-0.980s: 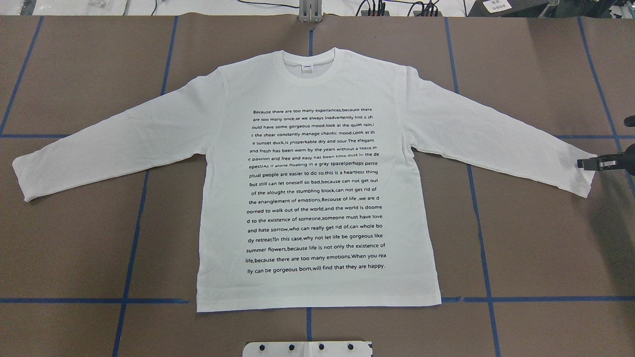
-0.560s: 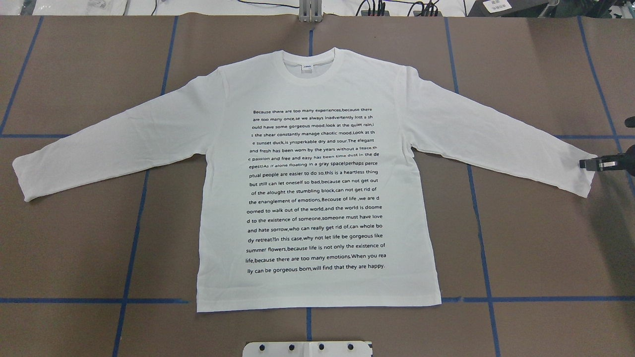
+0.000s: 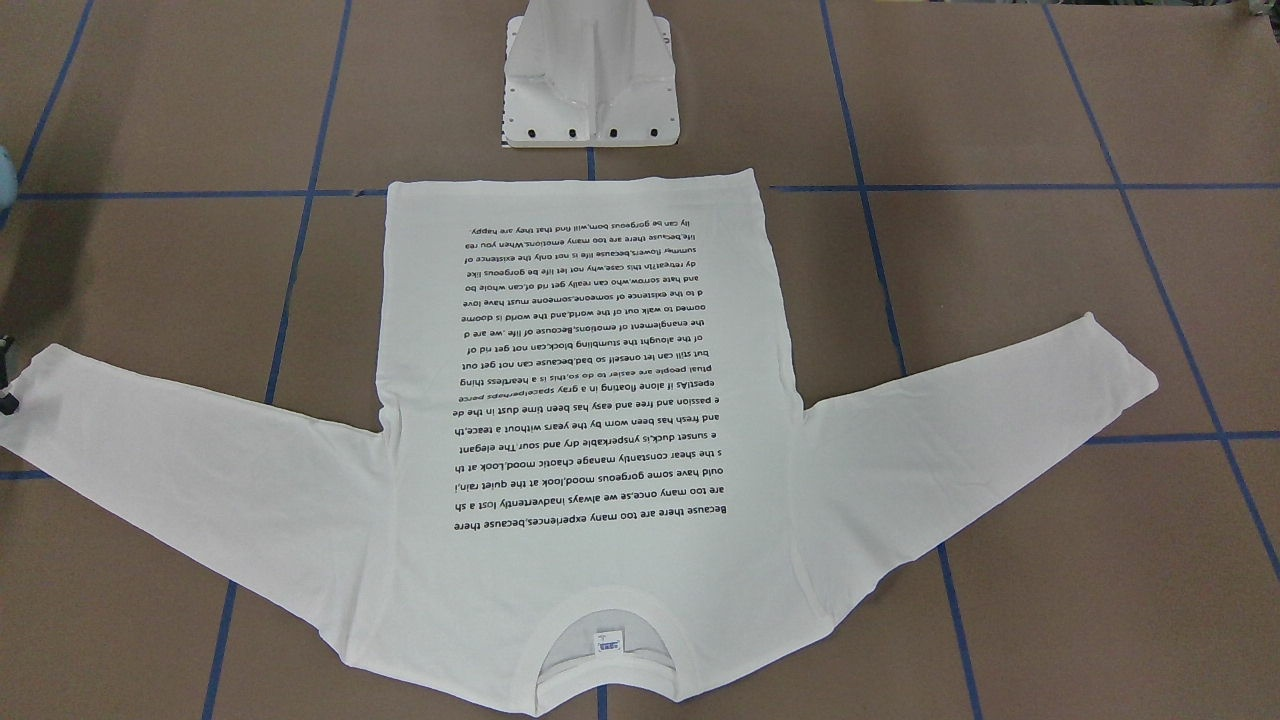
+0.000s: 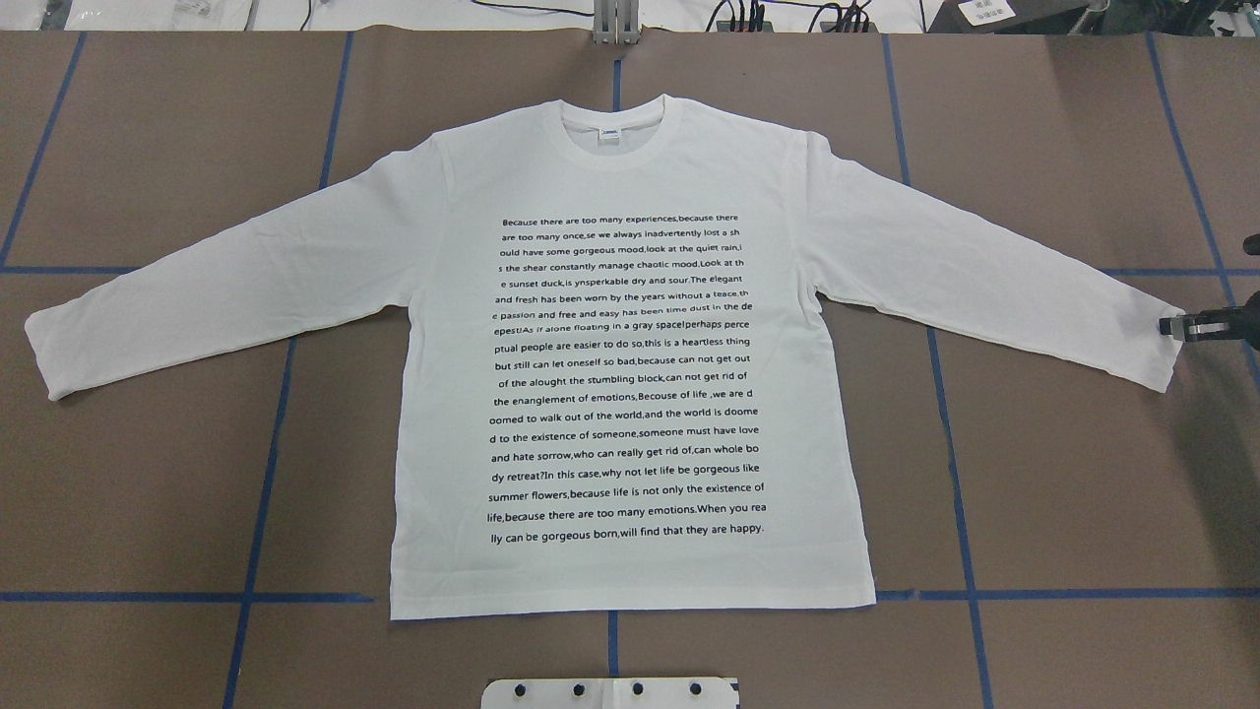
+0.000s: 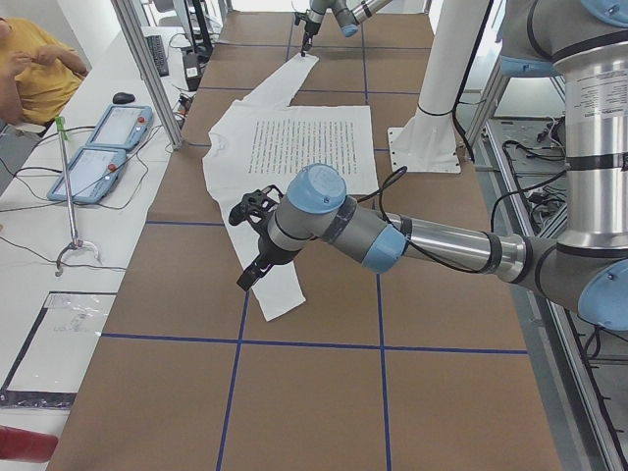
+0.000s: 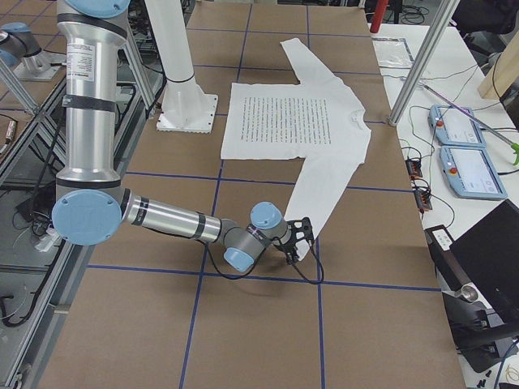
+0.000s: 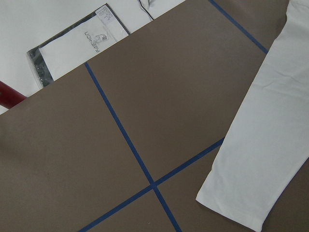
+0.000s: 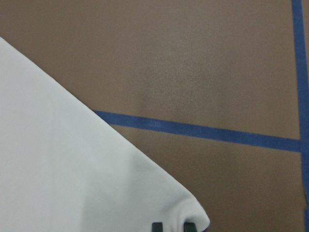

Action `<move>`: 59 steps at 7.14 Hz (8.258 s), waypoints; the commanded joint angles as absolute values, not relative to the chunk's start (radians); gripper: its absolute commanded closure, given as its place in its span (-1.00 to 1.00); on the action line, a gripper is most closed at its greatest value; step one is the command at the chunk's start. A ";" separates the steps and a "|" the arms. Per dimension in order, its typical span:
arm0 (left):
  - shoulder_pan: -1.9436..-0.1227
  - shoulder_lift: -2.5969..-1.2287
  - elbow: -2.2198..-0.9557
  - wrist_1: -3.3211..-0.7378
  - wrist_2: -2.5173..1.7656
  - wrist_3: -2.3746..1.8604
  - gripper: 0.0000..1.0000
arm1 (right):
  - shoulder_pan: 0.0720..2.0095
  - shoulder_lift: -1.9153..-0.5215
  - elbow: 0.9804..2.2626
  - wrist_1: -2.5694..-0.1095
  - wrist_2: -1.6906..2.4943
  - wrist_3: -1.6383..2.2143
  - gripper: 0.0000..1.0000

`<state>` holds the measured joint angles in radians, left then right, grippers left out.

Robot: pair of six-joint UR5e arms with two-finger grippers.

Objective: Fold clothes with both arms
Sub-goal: 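Move the right gripper to the cuff of the sleeve nearest it, then fold the sleeve with the right gripper across the shirt body, then grasp the cuff of the other sleeve with the left gripper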

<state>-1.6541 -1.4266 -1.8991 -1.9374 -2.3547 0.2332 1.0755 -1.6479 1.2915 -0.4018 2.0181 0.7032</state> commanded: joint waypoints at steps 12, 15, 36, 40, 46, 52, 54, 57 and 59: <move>-1.654 -1.428 -1.879 -1.939 -2.356 0.235 -1.00 | 0.844 -0.669 1.634 -1.804 1.823 1.107 1.00; -1.654 -1.430 -1.867 -1.939 -2.355 0.235 -1.00 | 0.712 -0.337 1.107 -1.527 1.674 1.299 1.00; -1.214 -1.474 -1.531 -2.551 -2.237 -0.167 -1.00 | 1.119 -1.197 1.851 -1.534 2.193 0.488 -1.00; -0.979 -1.471 -1.474 -2.605 -2.073 -0.166 -1.00 | 1.143 -1.345 1.876 -1.436 2.195 0.445 -1.00; -0.962 -1.401 -1.405 -2.769 -2.039 -0.161 -0.72 | 1.152 -1.424 1.944 -1.390 2.198 0.460 -1.00; -0.954 -1.404 -1.407 -2.770 -2.042 -0.161 -0.52 | 1.152 -1.422 1.941 -1.390 2.197 0.460 -1.00; -0.943 -1.410 -1.407 -2.770 -2.042 -0.163 -0.52 | 1.152 -1.422 1.940 -1.390 2.197 0.460 -1.00; -0.936 -1.411 -1.407 -2.770 -2.042 -0.164 -0.42 | 1.152 -1.422 1.939 -1.391 2.197 0.460 -1.00; -0.928 -1.411 -1.407 -2.770 -2.040 -0.164 -0.30 | 1.152 -1.422 1.939 -1.390 2.197 0.460 -1.00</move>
<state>-0.9320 -1.4112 -1.4068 -2.7708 -2.0410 -0.1641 1.1520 -1.4220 1.9392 -1.3910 2.1967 0.4602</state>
